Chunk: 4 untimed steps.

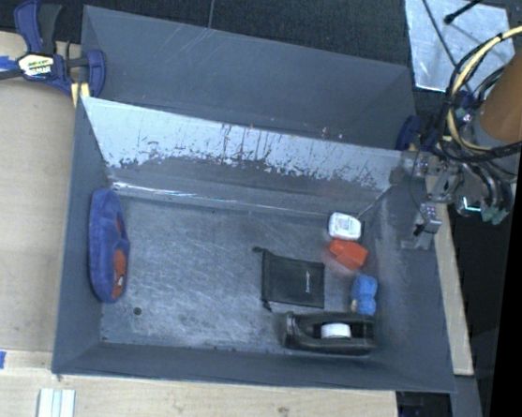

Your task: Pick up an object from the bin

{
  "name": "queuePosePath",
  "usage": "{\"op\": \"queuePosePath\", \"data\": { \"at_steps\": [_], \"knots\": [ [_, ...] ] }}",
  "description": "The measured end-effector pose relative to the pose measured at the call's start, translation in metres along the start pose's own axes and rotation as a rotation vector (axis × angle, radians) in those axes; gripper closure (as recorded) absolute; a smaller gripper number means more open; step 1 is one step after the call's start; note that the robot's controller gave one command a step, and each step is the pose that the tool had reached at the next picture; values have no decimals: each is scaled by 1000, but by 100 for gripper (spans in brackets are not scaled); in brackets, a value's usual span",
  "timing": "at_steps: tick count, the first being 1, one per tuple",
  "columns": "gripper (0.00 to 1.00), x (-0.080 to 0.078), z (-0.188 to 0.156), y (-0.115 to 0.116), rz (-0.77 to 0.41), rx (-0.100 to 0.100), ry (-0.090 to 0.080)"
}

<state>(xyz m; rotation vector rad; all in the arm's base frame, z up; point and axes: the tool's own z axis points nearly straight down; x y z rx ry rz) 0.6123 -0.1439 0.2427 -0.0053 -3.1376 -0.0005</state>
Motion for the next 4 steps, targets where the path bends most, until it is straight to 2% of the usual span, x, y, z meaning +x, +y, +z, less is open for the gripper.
{"op": "queuePosePath", "data": {
  "at_steps": [1, 2, 3, 4],
  "knots": [
    [0, -1, 129, 76, -214, -2, -1],
    [0, 40, 160, -13, -456, -1, -6],
    [100, 38, 158, -11, -461, -1, -10],
    [100, 49, 163, 7, -746, 10, -20]
  ]
}}
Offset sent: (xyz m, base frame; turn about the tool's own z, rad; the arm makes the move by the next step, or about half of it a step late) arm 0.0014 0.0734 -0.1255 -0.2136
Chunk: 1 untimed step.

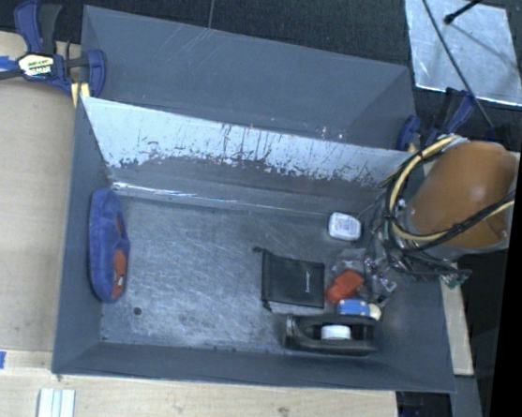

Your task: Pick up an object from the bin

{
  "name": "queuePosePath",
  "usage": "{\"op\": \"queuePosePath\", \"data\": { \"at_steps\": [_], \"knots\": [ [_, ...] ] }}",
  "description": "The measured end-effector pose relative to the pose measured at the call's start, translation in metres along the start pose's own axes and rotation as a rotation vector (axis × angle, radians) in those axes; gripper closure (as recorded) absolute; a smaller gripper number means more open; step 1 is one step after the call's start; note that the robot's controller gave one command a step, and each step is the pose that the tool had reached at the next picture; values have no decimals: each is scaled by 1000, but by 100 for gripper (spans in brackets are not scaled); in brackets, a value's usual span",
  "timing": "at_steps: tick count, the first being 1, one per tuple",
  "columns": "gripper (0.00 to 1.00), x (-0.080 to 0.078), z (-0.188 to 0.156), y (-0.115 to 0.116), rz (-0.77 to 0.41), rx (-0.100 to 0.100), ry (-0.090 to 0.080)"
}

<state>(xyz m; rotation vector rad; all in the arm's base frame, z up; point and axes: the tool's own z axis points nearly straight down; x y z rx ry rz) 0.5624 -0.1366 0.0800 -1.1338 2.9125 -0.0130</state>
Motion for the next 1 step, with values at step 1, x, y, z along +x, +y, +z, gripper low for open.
{"op": "queuePosePath", "data": {
  "at_steps": [1],
  "knots": [
    [100, 0, -166, -15, -13, -3, 4]
  ]
}}
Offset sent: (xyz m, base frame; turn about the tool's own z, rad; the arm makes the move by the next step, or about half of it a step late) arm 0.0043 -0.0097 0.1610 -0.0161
